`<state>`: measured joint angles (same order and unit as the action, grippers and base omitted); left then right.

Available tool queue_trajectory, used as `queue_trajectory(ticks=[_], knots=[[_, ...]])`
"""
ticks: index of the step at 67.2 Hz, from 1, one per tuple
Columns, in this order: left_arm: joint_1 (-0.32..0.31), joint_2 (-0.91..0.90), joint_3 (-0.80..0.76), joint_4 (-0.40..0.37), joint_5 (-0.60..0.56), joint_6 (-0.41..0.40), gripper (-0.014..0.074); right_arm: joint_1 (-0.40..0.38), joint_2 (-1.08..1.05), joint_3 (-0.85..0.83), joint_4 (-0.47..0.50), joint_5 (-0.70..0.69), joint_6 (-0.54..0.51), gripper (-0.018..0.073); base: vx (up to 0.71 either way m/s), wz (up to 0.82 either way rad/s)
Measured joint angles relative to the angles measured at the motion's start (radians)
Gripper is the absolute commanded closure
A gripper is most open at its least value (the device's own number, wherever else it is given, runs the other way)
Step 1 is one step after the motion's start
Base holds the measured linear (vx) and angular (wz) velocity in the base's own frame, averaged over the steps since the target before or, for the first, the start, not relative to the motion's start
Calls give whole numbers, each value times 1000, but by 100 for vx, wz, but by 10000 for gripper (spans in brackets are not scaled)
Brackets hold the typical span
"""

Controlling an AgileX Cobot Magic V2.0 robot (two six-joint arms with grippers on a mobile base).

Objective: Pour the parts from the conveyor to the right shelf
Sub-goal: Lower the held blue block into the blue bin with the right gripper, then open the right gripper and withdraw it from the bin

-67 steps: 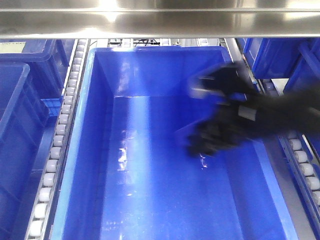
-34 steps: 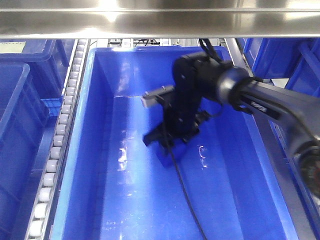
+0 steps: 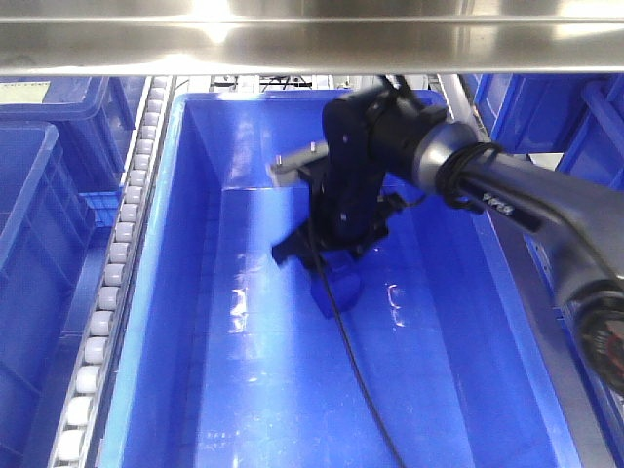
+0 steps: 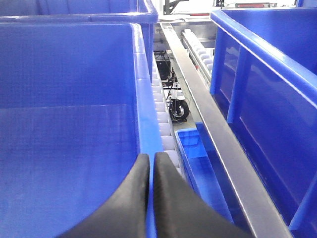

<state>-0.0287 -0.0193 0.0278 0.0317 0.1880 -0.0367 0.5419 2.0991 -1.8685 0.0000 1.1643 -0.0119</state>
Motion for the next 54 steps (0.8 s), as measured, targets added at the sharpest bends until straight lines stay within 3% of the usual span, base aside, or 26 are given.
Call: queue_trajectory(ticks=[29, 54], knots=[[0, 0, 0, 0, 0, 0, 603, 0, -97, 34, -10, -103, 27, 44, 0, 0], [0, 0, 0, 0, 0, 0, 603, 0, -421, 576, -64, -508, 42, 44, 0, 0]])
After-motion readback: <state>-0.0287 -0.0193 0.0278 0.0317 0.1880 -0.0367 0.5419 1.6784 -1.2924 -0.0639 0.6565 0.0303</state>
